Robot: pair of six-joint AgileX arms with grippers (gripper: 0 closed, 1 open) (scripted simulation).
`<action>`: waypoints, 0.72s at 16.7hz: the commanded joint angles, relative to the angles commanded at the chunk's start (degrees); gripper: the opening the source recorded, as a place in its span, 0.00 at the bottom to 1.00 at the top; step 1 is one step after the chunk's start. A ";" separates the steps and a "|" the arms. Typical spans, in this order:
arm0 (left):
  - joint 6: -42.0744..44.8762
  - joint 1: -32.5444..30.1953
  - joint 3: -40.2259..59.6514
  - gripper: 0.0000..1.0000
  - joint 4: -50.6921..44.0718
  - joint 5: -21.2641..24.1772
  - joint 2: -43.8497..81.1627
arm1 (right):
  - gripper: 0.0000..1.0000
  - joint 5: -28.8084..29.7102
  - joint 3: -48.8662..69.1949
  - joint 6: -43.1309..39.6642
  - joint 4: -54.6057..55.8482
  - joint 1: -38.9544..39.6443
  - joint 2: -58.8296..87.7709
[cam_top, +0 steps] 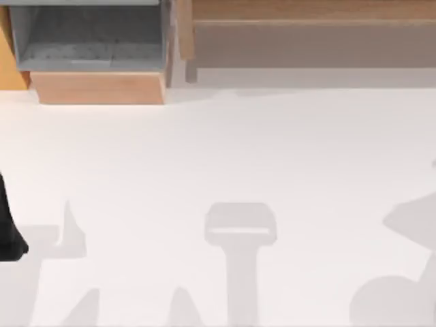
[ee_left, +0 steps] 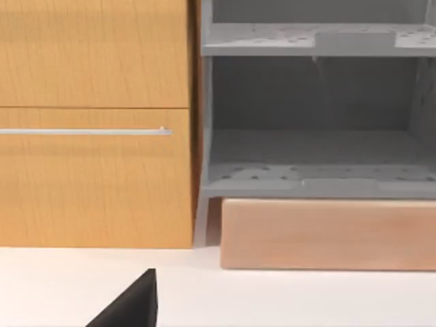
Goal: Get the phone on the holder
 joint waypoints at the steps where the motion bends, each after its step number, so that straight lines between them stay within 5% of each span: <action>1: 0.00 0.00 0.00 1.00 0.00 0.00 0.00 | 0.00 -0.26 0.11 0.39 0.71 -0.07 0.74; 5: 0.00 0.00 0.00 1.00 0.00 0.00 0.00 | 0.00 -0.34 0.14 0.51 0.93 -0.10 0.97; 12: 0.00 0.00 0.00 1.00 0.00 0.00 0.00 | 0.53 -0.34 0.14 0.51 0.93 -0.10 0.97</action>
